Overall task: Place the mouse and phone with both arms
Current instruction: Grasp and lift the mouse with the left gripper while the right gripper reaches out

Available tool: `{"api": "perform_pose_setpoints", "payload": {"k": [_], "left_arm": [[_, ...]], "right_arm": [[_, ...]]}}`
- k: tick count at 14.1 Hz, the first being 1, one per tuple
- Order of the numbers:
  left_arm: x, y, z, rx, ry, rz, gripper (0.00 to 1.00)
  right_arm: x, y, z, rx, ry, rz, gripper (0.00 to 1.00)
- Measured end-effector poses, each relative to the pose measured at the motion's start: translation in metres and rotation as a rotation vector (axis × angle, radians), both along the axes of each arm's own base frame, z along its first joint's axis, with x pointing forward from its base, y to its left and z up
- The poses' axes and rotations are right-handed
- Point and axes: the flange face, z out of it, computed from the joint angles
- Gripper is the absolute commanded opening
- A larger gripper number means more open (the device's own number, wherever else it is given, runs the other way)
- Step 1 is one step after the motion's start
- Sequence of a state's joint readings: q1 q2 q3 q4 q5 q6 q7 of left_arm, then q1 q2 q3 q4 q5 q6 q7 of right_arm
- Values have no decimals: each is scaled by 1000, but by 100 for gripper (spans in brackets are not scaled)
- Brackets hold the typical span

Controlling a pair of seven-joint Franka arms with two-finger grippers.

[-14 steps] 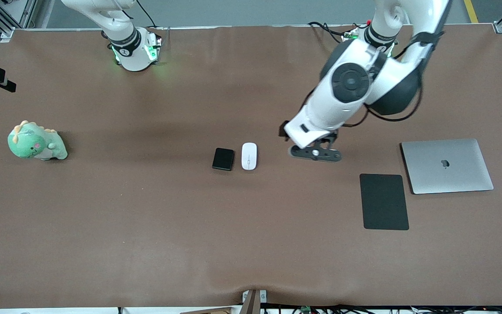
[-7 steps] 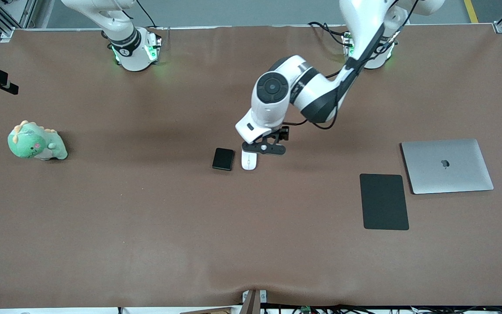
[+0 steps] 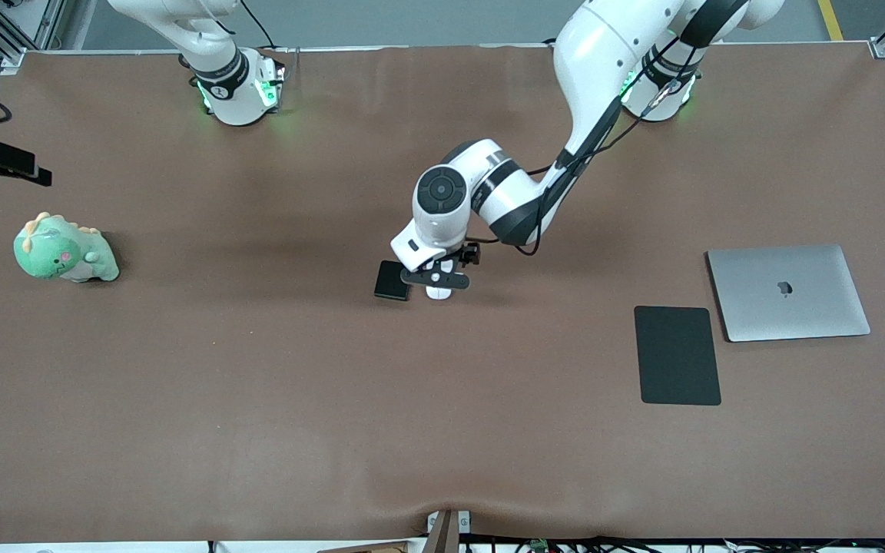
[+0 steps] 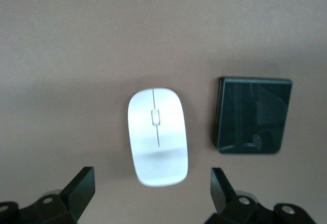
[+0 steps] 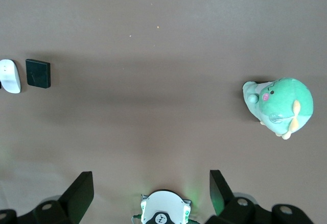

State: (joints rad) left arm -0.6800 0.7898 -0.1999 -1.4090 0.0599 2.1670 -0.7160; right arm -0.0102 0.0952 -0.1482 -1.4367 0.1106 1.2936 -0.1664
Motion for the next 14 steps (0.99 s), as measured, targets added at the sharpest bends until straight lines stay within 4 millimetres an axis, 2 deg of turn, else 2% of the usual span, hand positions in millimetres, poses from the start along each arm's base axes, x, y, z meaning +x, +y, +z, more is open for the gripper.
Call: {"api": "perform_pose_setpoints", "payload": {"k": [3,4,7,8,13,14], "left_arm": [[0,-4,-18,12,-20,16,100],[-3,-6,-21,19,-20,27,100],[-12,-11,-35,36,-11,38,100],[-15,-12,-40,42,-5,42,100],[-17,-10,-58,58,7,47,100],[-17,-10,-61,61,9,50,78]], "right_arm": [[5,0,-9,-1,11,0,100],[10,-1,-21,2,33,-3,100],[36,-7,-79,18,111,-19,100],[41,-7,-88,19,123,-20,100],[37,3,-89,68,164,-8,100],[39,9,-93,92,161,-5,100]]}}
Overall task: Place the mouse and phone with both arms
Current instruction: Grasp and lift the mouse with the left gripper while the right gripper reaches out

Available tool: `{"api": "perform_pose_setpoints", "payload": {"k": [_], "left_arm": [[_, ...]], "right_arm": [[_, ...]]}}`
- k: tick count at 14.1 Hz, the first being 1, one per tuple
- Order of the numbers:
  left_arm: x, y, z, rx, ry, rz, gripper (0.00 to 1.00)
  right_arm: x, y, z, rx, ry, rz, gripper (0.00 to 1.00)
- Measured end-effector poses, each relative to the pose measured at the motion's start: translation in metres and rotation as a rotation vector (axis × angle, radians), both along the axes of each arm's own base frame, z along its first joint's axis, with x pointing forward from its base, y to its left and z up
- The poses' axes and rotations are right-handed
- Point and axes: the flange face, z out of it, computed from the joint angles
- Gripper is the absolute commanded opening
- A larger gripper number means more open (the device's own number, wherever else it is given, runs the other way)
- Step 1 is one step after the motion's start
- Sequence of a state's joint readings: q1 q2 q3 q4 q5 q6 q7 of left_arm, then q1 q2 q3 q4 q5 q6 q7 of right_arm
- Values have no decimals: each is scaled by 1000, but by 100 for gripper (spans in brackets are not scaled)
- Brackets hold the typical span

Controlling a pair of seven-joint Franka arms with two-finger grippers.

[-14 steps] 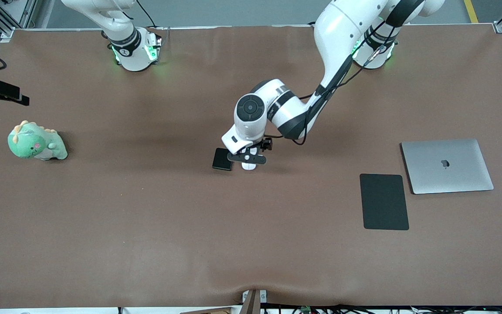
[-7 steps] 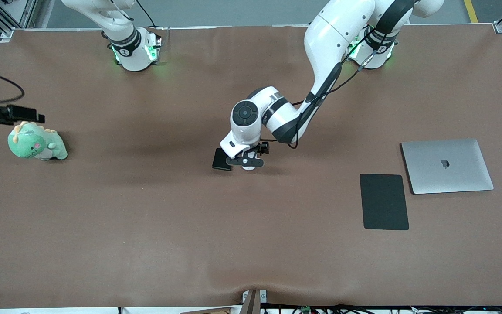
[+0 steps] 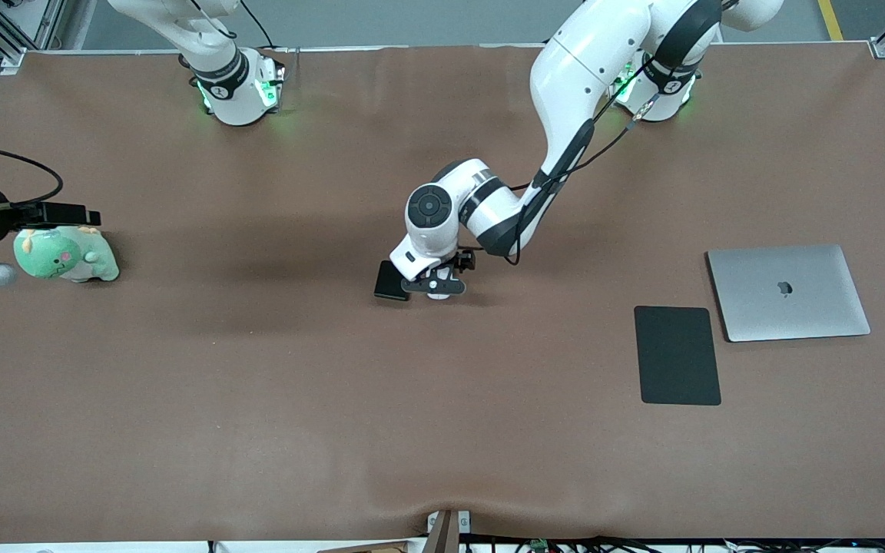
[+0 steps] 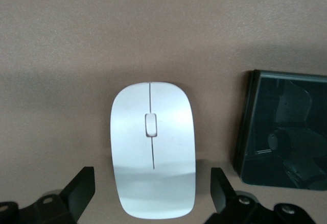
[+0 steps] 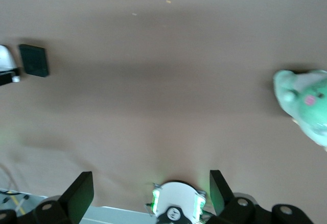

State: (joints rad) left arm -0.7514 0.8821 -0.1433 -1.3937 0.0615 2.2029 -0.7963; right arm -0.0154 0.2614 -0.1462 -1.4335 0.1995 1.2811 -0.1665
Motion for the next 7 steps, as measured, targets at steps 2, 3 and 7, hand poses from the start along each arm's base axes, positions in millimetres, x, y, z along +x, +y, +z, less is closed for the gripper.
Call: {"api": "perform_pose_setpoints", "payload": {"k": [2,3,7], "left_arm": [[-2,-1,-4,6,3,16,31],[-3,-1,-4,6,3,27,23],[8,-2,7,-11,-20,53,23]], "right_arm": [[4,8,-14,31,14,17,100],[6,12,-23,41,26,29,100],[14,65,-63,66,44,112,100]]}}
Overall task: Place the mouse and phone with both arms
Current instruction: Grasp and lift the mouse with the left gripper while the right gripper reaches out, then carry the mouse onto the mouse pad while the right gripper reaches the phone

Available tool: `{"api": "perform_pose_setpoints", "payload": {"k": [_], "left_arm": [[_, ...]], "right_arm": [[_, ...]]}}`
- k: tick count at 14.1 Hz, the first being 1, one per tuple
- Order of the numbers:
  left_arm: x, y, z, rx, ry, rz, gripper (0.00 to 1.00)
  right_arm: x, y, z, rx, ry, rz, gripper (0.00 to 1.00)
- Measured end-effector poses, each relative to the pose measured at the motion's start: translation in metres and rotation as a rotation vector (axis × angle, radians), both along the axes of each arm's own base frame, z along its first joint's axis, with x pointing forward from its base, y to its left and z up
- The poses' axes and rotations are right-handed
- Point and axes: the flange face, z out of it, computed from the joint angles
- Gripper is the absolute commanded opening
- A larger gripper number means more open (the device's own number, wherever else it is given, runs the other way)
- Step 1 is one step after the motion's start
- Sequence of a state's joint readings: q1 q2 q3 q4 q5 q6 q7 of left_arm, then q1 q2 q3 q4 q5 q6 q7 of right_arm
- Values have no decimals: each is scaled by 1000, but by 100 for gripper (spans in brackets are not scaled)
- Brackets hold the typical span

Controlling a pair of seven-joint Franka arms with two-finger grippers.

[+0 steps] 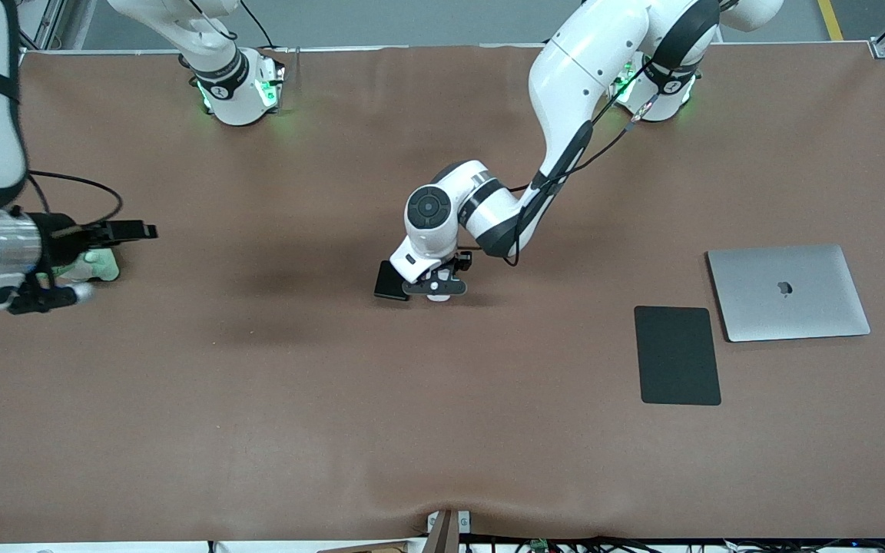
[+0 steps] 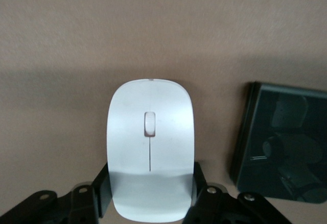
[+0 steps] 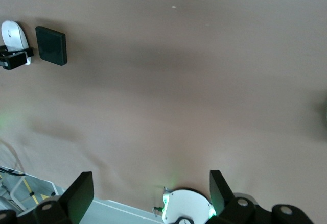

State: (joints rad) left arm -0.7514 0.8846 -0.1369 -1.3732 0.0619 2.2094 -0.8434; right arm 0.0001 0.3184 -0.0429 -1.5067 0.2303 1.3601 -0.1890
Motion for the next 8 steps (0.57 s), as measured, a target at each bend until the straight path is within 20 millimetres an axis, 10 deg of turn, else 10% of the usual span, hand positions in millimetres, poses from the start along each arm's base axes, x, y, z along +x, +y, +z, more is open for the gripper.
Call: {"api": "perform_pose_setpoints", "payload": {"k": [4,8], "left_arm": [[38,25,42,-15,-30,58,24],[86,92,95,43,-2,110,25]], "right_arm": [[-1,62,-34,15,-16,38,100],[-11,139,-68,-7,-15,-38,100]]}}
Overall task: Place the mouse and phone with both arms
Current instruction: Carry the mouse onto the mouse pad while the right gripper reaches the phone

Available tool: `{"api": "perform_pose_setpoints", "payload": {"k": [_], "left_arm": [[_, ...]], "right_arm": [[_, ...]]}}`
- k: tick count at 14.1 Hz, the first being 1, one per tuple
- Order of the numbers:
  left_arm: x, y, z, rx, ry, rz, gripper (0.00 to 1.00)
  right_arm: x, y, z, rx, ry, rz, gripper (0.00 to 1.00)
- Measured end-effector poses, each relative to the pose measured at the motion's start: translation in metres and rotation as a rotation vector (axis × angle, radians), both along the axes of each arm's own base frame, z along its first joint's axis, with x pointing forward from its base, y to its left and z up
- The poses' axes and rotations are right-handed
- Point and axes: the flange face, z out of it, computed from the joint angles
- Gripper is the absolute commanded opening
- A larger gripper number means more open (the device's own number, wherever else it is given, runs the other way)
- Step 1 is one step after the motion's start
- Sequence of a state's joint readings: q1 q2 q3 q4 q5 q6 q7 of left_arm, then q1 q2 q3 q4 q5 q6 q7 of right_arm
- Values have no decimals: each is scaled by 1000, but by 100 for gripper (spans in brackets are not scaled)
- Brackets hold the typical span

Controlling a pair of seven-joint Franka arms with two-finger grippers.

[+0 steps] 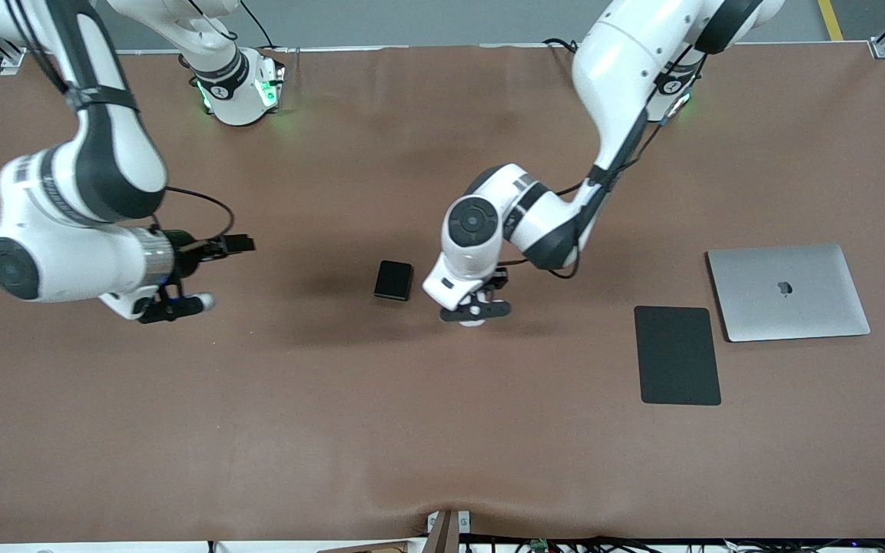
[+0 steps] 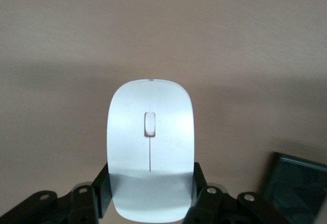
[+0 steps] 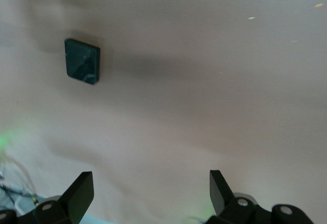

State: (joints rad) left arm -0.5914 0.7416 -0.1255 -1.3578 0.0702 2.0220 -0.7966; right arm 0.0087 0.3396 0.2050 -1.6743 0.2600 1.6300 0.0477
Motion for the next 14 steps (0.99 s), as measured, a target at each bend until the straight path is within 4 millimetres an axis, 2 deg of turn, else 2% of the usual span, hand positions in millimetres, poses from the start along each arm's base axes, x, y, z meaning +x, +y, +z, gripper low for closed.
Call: {"api": "perform_pose_setpoints", "payload": {"k": [2,4,6,9,11,14], "left_arm": [[32,54,18,21,28,-10,28],[62,112,26,28,55,-17,29],[86,171,19,40,82,-38,28],[110,259,1,88,103,-91,28],[119,298,-13,82,100,-101,28],[121,333,-49,51,48,-115,28]], "right_arm": [[-9,34,-24,-4,-33,-30,100],[-17,62,-45,-2,-76,-89,100],[-27,93,-60,-3,-123,-163,100],[-39,142,-85,25,-172,-249,100],[-45,170,-109,55,-190,-300,100],[-55,191,-154,23,-197,-297,100]]}}
